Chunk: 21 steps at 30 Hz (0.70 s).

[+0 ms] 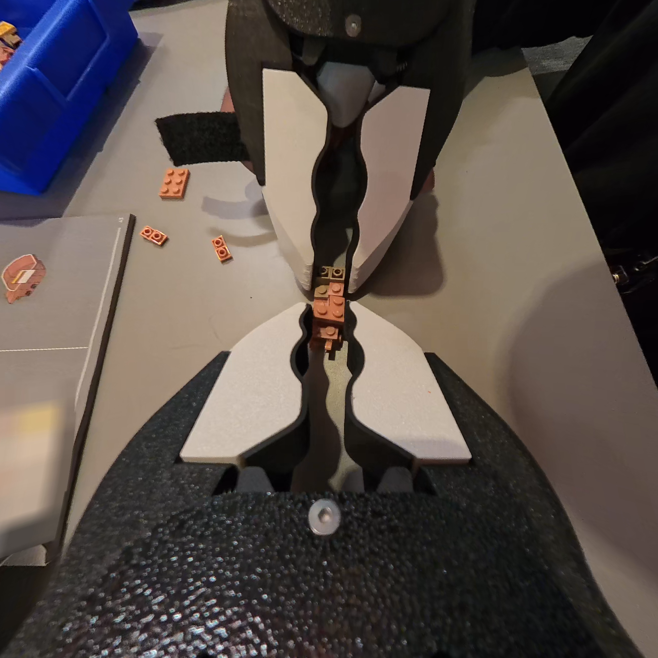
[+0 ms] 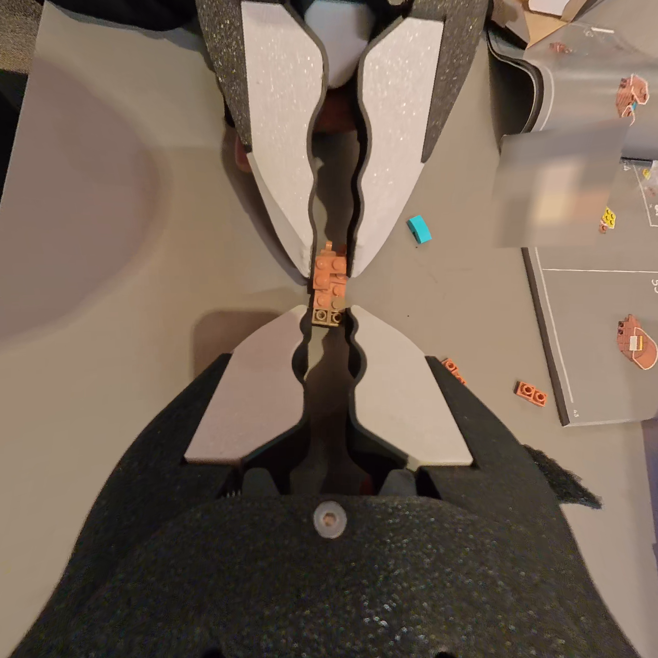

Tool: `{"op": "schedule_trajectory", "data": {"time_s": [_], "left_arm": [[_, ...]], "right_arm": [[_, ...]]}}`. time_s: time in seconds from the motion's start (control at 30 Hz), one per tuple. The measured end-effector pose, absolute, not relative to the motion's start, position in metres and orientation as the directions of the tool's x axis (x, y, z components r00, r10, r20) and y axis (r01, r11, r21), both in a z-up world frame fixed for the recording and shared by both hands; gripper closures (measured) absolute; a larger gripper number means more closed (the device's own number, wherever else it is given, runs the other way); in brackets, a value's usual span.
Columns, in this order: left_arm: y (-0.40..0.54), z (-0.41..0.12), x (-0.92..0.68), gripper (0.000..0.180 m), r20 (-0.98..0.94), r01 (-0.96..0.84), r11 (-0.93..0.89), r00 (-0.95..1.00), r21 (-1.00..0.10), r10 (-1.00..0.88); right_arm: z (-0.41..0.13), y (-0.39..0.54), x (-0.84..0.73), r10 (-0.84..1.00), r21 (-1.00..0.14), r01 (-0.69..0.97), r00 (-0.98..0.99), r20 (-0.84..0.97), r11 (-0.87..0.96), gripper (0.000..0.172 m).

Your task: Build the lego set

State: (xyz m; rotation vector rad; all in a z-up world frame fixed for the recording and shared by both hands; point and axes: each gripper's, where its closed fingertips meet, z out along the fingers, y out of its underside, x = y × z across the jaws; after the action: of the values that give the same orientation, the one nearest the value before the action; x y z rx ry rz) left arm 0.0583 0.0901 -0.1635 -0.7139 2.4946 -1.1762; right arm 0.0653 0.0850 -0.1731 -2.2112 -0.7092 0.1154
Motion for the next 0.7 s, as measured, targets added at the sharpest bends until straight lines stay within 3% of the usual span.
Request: {"op": "schedule_trajectory", "data": {"time_s": [0.7], "left_arm": [[0.0901,-0.1695,0.0588,0.161,-0.037,-0.336,0.571,-0.839,-0.749,-0.543]], "right_arm": [[-0.1728,0.0847,0.0642,0.539,-0.720,0.463,0.829,0.146,-0.516,0.155]]}}
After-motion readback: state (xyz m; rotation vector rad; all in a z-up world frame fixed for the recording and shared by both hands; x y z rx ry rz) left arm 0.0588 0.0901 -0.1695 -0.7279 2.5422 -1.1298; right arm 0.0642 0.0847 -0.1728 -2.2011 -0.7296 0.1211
